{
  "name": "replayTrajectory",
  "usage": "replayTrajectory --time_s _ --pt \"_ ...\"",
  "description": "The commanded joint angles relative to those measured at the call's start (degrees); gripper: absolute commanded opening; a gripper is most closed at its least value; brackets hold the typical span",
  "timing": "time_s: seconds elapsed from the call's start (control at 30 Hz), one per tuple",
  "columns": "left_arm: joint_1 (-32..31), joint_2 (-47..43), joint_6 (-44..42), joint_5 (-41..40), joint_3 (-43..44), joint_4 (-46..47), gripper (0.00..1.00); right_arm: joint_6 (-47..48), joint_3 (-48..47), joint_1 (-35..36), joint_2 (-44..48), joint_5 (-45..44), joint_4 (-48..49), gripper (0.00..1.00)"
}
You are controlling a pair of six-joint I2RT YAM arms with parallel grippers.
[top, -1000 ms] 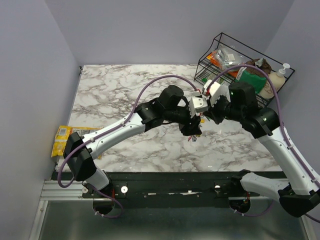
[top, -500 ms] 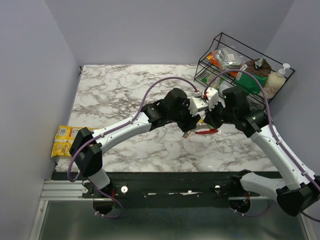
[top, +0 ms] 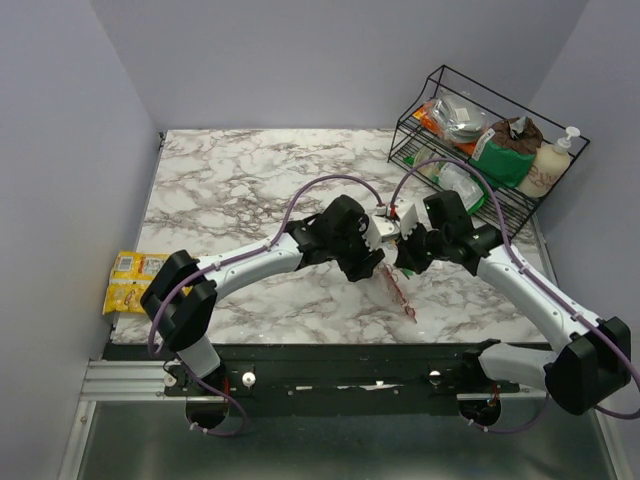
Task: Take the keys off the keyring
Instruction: Remove the key from the keyring.
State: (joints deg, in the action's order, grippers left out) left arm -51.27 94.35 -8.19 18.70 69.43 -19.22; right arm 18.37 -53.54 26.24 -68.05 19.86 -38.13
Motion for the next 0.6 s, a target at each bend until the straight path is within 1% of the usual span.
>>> replayTrajectory --time_s 0.0,0.03,0.07,0.1,0.2,0.33,0.43,0.47,0.5,0.57 --pt "1.7 -2.1 0.7 6.8 -1.3 11.9 0.66 1.2 1.8 -1.6 -2.9 3.7 1.3 0.01" --pt "4.2 -2.5 4.4 8.4 -3.1 13.7 0.66 1.4 1.8 -2.4 -3.1 4.7 1.0 0.01" --pt "5.4 -3.4 6.1 11.1 -4.3 15.5 0.67 1.7 1.9 -2.6 -3.3 5.3 1.0 0.01" --pt "6.3 -3.8 7.8 12.1 -5.2 18.4 0.67 2.0 2.2 -2.8 -3.5 5.6 0.9 0.01" --pt "7.7 -5.0 5.6 16.4 -5.7 17.5 0.68 3.1 2.9 -2.8 -3.2 7.5 1.0 0.01" --pt "8.0 -7.4 5.7 20.7 -7.0 19.0 0.68 3.8 3.7 -2.7 -2.4 9.6 1.0 0.01" --pt "7.9 -7.9 7.7 21.6 -6.9 20.9 0.68 3.4 3.7 -2.7 -2.9 9.5 1.2 0.01" --pt "7.7 -7.9 8.0 21.0 -6.9 21.7 0.71 3.3 3.6 -2.8 -3.4 9.6 1.2 0.01" --pt "6.4 -7.7 7.9 20.0 -6.9 21.6 0.71 3.3 3.4 -2.8 -3.8 10.0 1.1 0.01" --pt "4.5 -7.0 6.4 15.4 -6.3 20.3 0.71 2.9 2.8 -2.9 -4.6 11.1 1.0 0.01"
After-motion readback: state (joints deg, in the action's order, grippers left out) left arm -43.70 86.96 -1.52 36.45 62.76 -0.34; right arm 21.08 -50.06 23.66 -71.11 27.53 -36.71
